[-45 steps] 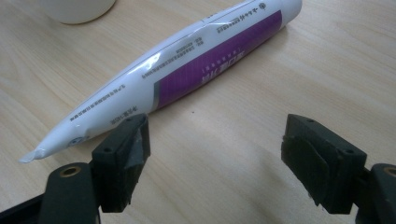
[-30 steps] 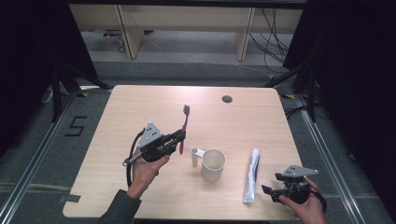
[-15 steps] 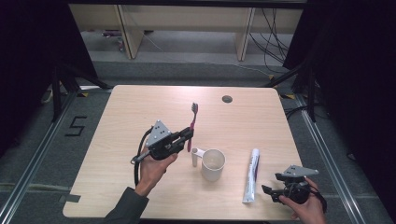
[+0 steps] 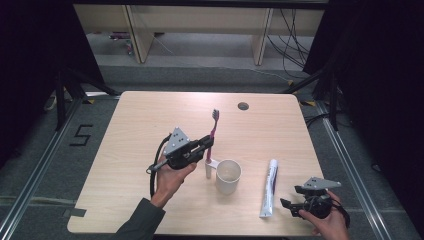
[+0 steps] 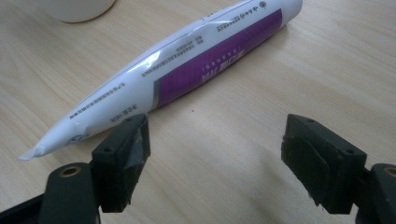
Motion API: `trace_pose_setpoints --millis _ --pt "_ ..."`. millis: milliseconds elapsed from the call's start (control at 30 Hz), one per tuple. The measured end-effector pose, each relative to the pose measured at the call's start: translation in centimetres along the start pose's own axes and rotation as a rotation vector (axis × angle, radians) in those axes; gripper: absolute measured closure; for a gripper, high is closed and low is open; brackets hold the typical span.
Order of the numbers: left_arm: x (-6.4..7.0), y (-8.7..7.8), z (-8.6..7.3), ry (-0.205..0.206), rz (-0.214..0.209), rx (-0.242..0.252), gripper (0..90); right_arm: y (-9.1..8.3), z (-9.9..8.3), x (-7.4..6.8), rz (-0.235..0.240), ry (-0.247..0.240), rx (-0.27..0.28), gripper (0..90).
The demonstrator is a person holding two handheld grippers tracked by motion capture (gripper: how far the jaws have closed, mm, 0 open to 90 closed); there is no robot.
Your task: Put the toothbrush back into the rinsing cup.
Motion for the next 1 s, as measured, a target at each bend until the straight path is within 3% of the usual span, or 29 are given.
trace_pose_setpoints --millis 400,1000 --pt "0.0 0.3 -0.9 0.003 -0.002 -0.016 82.5 0.0 0.0 0.0 -0.002 -0.002 -0.006 24.4" --pt "0.8 0.3 -3.8 0.020 -0.029 -0.075 82.1 0.0 0.0 0.0 -0.001 -0.002 0.000 24.4"
Point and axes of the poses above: each handheld gripper's, and its own axes: y roughly forward along the jaws, z roughly out of its top, x roughly to its right, the point moved 6 cm from there along y, roughly forward along the jaws, and after that the axes turned 15 degrees about y, right-handed, at the moved point
